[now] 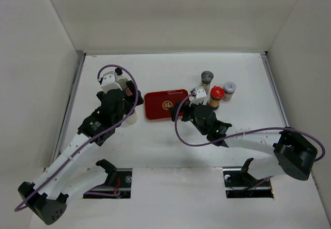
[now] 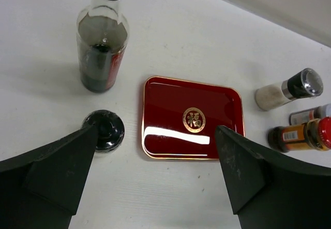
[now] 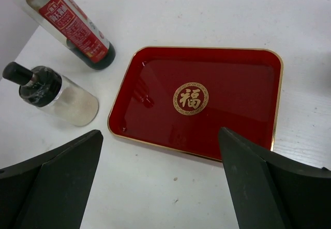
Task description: Organize the condiment bottles
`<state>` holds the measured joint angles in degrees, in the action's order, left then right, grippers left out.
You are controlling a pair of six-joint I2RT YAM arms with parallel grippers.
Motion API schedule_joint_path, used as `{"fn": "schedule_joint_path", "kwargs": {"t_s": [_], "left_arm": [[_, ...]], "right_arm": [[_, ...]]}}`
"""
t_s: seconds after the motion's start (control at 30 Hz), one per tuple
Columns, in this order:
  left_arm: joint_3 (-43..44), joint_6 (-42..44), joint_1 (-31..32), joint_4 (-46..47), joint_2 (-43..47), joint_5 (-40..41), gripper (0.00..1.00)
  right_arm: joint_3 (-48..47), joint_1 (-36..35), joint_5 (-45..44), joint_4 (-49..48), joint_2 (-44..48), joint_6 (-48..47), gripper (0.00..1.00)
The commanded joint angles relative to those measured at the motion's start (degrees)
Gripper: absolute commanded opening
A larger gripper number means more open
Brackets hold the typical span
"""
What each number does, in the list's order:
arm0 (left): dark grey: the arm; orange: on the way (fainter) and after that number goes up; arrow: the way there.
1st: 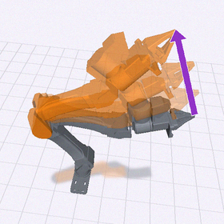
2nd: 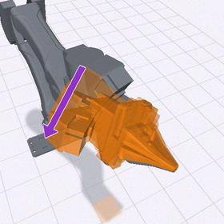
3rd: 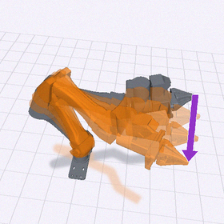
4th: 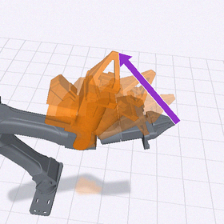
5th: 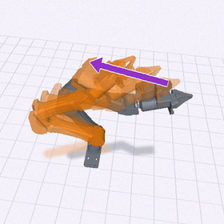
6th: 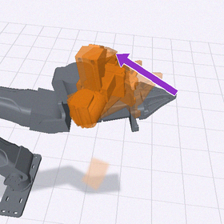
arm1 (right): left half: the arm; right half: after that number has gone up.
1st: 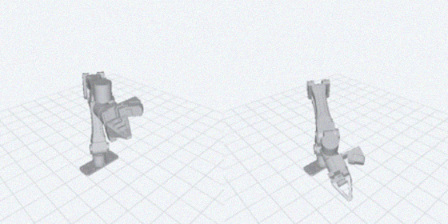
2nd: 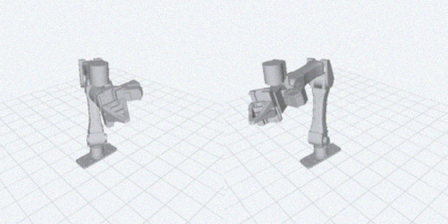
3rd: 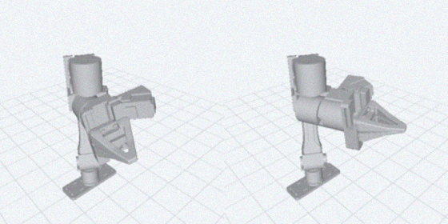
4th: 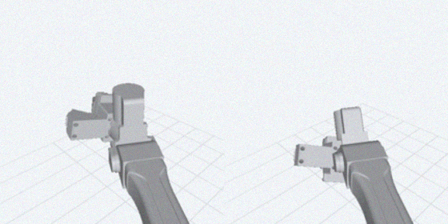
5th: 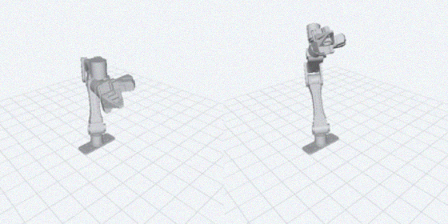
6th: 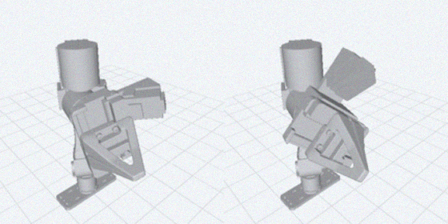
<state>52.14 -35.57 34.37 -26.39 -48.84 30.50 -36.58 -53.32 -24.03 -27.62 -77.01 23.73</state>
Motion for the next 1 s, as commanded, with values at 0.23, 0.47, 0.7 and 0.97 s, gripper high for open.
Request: {"fn": "schedule_joint_path", "kwargs": {"t_s": [0.23, 0.47, 0.7, 0.97], "left_arm": [[1.90, 1.03, -2.33, 0.92, -1.95, 0.08, 1.00], [2.62, 8.23, -1.11, 4.66, -0.66, 11.94, 1.00], [3.39, 14.04, -4.96, 15.68, 0.77, 4.92, 0.28], [8.76, 16.94, -12.79, 16.03, -11.60, 3.69, 0.53]], "right_arm": [[2.03, -1.21, -3.21, -6.74, 4.32, -0.87, 1.00], [1.33, -4.02, -2.25, -7.98, 4.15, -0.96, 1.00], [-1.30, -4.82, 1.01, -5.36, 2.31, -2.10, 0.09], [-0.78, -4.91, 1.44, -5.69, 1.60, -2.45, 0.13]]}}
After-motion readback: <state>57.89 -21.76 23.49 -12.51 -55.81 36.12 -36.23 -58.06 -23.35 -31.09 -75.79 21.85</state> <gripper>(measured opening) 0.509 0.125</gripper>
